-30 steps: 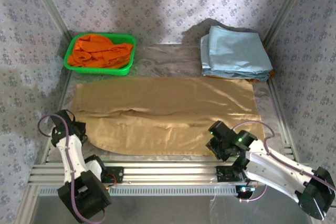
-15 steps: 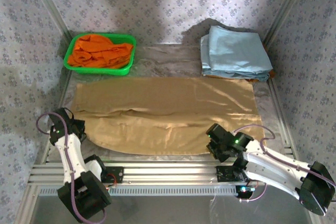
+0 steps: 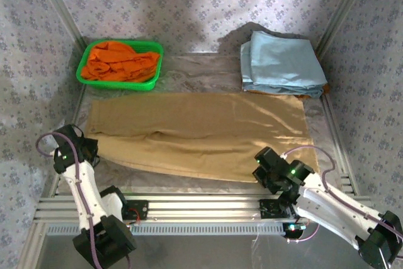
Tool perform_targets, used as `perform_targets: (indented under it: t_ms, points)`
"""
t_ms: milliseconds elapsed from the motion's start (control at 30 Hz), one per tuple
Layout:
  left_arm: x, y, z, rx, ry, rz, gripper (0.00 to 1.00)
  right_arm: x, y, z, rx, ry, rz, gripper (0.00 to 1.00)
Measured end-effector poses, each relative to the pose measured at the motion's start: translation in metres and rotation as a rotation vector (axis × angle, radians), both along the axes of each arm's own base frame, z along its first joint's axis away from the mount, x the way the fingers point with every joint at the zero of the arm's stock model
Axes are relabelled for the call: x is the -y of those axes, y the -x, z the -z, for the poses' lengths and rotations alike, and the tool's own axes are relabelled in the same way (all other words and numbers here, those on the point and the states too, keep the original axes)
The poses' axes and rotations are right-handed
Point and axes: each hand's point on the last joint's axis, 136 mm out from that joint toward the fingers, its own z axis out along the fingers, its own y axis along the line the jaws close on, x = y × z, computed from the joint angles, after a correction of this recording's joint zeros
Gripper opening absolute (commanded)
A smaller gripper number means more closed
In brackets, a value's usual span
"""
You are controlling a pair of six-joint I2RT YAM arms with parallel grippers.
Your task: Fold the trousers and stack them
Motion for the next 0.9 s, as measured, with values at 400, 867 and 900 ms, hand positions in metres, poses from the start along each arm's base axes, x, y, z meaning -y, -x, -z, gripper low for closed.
perform_targets:
  t_ms: [400,867,900]
  points:
    - [0.003,0.005,-0.065,0.1,-0.077,0.014,0.0,0.007,-0.011,-0.067,0.154,0.097,-0.249,0.0]
    - [-0.015,-0.036,-0.068,0.077,-0.022,0.024,0.0,0.011,-0.083,-0.121,0.222,0.195,-0.351,0.0]
    - [-0.017,-0.045,-0.063,0.061,-0.007,0.034,0.0,0.013,-0.095,-0.121,0.222,0.199,-0.349,0.0]
